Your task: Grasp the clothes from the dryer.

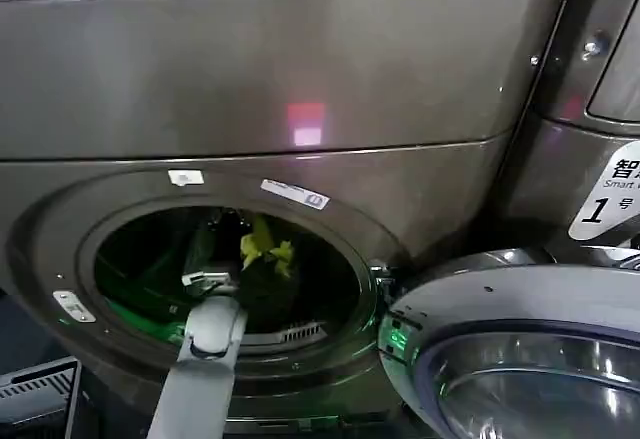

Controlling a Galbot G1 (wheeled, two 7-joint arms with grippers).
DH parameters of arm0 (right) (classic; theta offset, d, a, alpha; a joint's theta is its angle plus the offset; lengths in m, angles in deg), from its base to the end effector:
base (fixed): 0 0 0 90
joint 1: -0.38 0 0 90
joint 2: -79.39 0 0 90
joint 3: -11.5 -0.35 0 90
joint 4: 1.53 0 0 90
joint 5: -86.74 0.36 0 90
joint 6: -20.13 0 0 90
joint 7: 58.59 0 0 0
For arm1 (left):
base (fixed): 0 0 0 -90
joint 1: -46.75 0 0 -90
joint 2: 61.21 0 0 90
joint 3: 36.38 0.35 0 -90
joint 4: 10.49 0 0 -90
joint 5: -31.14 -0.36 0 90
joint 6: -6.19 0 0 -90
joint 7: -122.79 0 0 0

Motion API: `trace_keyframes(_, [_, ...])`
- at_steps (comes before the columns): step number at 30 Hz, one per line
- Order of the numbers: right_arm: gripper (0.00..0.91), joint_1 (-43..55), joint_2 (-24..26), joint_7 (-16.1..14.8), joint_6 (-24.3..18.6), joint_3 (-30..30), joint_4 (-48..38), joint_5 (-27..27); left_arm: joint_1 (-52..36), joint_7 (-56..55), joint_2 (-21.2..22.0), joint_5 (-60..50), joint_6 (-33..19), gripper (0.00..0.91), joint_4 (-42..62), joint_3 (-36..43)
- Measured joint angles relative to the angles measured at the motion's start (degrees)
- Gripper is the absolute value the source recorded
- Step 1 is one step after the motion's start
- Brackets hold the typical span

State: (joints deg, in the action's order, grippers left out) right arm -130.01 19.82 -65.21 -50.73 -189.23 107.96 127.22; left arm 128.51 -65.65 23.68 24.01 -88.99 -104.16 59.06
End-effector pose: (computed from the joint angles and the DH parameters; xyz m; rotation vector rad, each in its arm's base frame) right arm -0.1158 -0.3901 0.0493 1.5038 2.2574 -0.5943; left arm 0.4011 -0.0048 -0.2740 -0.0812 2.8140 0.2718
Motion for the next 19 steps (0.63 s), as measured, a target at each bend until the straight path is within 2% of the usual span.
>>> trace_keyframes(19, [0.907,0.18,0.14,-1.12,0.13,-0.53,0.45,-0.34,-0.27,0.5,0.27,-0.05,0.5,0.0,-0.8,-0.41])
